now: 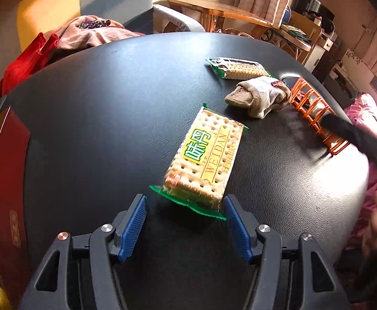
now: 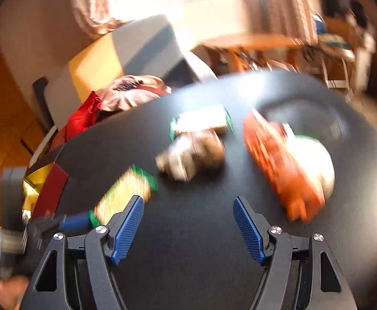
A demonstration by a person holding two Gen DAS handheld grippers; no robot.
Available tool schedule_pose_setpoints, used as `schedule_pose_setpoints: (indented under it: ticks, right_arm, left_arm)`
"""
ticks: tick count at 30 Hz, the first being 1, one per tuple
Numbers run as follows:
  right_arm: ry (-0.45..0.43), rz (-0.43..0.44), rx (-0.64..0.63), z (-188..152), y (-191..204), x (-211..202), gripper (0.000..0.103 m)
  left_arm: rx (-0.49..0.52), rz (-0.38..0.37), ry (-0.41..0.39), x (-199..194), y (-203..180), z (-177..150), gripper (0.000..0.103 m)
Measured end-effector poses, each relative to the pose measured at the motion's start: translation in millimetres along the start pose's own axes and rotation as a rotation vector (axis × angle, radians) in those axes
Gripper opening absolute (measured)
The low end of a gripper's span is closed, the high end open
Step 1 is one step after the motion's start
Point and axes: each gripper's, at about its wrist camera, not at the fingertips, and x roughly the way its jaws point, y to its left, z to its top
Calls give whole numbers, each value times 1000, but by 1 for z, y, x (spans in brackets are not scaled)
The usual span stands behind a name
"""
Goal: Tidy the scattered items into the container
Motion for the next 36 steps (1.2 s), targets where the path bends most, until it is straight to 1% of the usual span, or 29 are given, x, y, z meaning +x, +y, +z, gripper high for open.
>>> schedule_pose_setpoints:
  ticks: [2, 4, 6, 9, 12, 13, 16, 17, 18, 22, 23, 24, 26, 28, 32, 36]
  right_arm:
    - [-7, -28, -66, 27, 10, 19, 74]
    - [33, -38, -92, 47, 13, 45, 74]
    - [81, -48, -107, 63, 15, 72, 74]
    - [153, -71, -121, 69, 16, 104, 74]
    - [261, -99, -147, 60, 16, 127, 73]
    - [289, -99, -158, 55, 15, 128, 73]
    - [319, -70, -197, 36, 14, 114, 71]
    - [324, -60, -205, 29, 12, 104, 68]
    - [329, -50, -211, 21, 11, 95, 67]
    - [336, 25, -201, -9, 2, 55, 69]
    - [331, 44, -189, -15, 0, 46, 69]
    - [314, 56, -164, -19, -4, 37, 71]
    - [280, 79, -113, -25, -12, 20, 77]
    - [246, 102, -63, -32, -20, 3, 78]
    - [190, 110, 52, -45, -33, -20, 82]
    - [151, 95, 140, -56, -34, -34, 82]
  left_arm:
    - [-23, -22, -14, -7, 4, -2, 63]
    - [-15, -15, -28, -12, 6, 0, 65]
    - [1, 5, -59, -19, 5, 4, 66]
    - [38, 12, -87, -23, 1, 16, 69]
    - [104, 5, -69, -16, -8, 27, 70]
    - [130, 4, -58, -13, -11, 29, 70]
    - [189, 4, -42, -3, -19, 35, 70]
    - [201, 6, -37, 0, -21, 36, 70]
    - [213, 8, -31, 3, -23, 37, 70]
    - [248, 13, 17, 20, -30, 37, 69]
    - [243, 17, 22, 22, -29, 36, 69]
    - [237, 21, 26, 24, -29, 35, 62]
    - [217, 12, 25, 20, -25, 29, 58]
    - [198, 4, 23, 17, -21, 24, 54]
    - [159, -13, 21, 10, -14, 13, 53]
    - [116, -28, 19, -1, -5, -6, 53]
